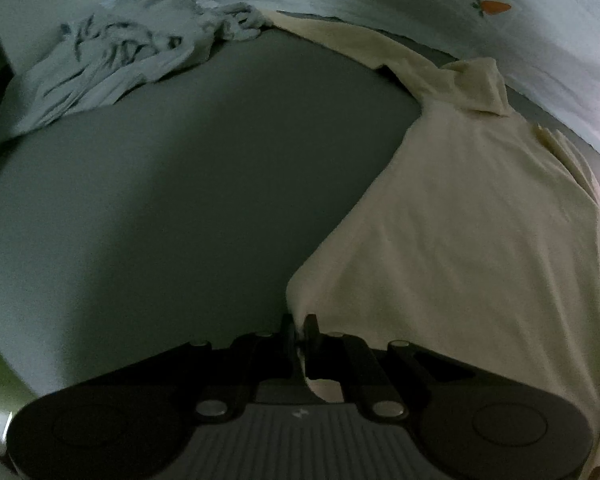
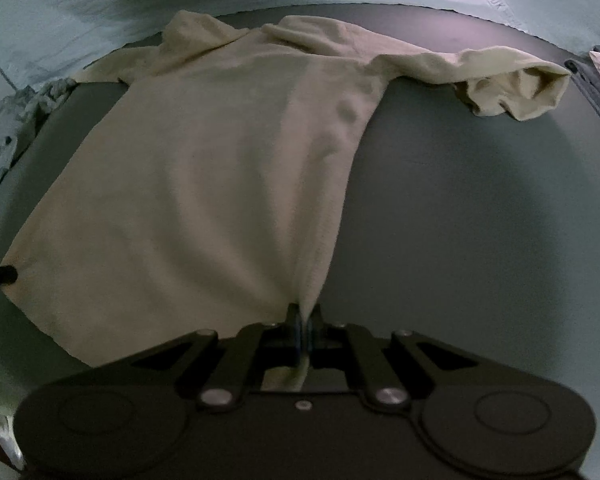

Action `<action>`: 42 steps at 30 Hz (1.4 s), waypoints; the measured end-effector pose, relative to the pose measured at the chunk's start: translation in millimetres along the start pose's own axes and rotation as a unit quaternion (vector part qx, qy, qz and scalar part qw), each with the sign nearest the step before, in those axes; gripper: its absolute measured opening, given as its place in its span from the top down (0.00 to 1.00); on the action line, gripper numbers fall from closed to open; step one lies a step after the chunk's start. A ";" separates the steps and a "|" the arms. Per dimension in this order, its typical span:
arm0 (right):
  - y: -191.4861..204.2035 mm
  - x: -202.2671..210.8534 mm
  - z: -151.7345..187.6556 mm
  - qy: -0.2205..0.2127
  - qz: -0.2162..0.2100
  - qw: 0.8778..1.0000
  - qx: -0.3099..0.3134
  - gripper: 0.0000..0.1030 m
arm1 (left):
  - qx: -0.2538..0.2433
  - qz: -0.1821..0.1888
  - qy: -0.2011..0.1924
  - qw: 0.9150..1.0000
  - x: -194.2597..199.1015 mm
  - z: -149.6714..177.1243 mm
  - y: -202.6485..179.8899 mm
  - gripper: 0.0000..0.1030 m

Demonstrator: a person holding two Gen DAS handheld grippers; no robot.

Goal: Fold clothes

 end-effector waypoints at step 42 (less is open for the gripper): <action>-158.6 -36.6 -84.0 -0.112 0.154 0.956 -0.222 0.61 | -0.145 0.055 0.064 0.986 -63.4 -67.4 -140.1 0.16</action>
Point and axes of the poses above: each gripper's, at about its wrist camera, not at the fingertips, and x roughly against the way its jaws point, y to its left, z to its underside, the point moved 5 cm from there along -x, roughly the way its jaws point, and after that the axes turned 15 degrees about -y, right-handed, at the moved point
